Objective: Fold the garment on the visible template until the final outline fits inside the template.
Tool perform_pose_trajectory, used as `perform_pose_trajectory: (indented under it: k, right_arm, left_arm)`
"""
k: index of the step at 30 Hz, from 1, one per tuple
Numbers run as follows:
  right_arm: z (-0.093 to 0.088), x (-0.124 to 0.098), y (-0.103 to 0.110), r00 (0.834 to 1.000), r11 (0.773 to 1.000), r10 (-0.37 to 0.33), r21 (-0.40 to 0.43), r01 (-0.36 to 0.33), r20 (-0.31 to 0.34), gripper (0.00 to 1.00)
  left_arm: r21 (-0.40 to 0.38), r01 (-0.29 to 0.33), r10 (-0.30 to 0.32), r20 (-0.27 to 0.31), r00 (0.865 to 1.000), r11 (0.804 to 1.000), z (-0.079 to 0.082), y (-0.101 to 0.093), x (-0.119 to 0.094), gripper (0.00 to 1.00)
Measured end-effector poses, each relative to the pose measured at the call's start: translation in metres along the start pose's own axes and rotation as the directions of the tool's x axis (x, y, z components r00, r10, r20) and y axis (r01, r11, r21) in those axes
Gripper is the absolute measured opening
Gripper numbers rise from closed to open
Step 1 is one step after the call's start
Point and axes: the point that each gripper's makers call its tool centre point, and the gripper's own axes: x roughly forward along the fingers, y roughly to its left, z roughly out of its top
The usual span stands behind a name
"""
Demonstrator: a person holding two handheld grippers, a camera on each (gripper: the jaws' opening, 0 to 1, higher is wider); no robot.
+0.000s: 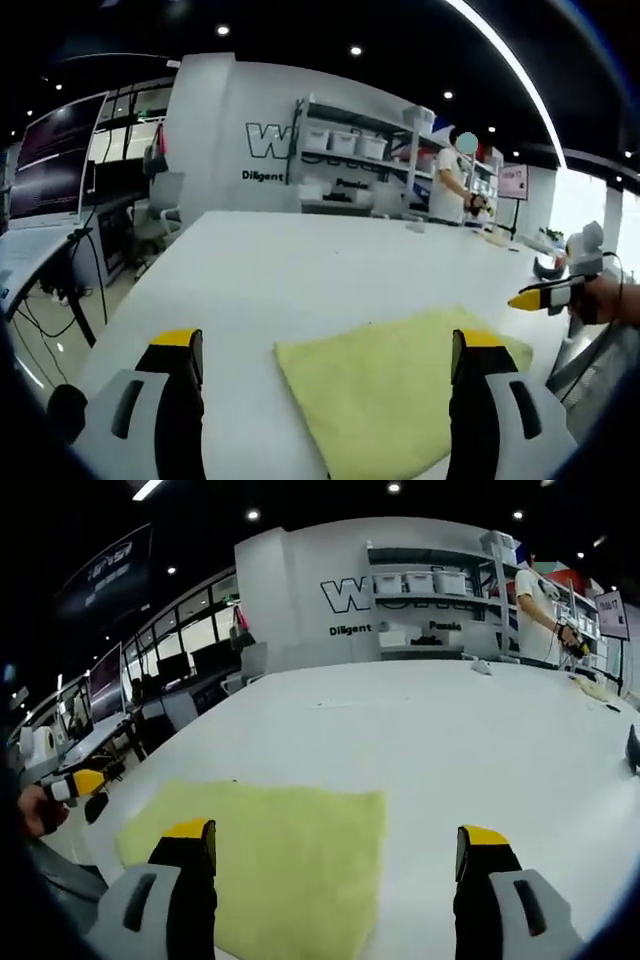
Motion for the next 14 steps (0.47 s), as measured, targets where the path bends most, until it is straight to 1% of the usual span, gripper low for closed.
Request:
perform_pose_trajectory:
  k: [5,14]
  right_arm:
    - [-0.0023,0.0001,-0.0026,1.0,1.0,-0.01,0.005,0.01,-0.01,0.99]
    - [-0.007,0.0051,0.0023,0.999,1.0,0.008,-0.015,-0.008,-0.039,0.99]
  left_arm:
    - [0.008,0.012,-0.012,-0.012,1.0,1.0,-0.0022,-0.0024,0.0021,0.99]
    - [0.001,-0.011,0.011,-0.009,1.0,1.0,-0.0013,0.0041,0.0001,0.99]
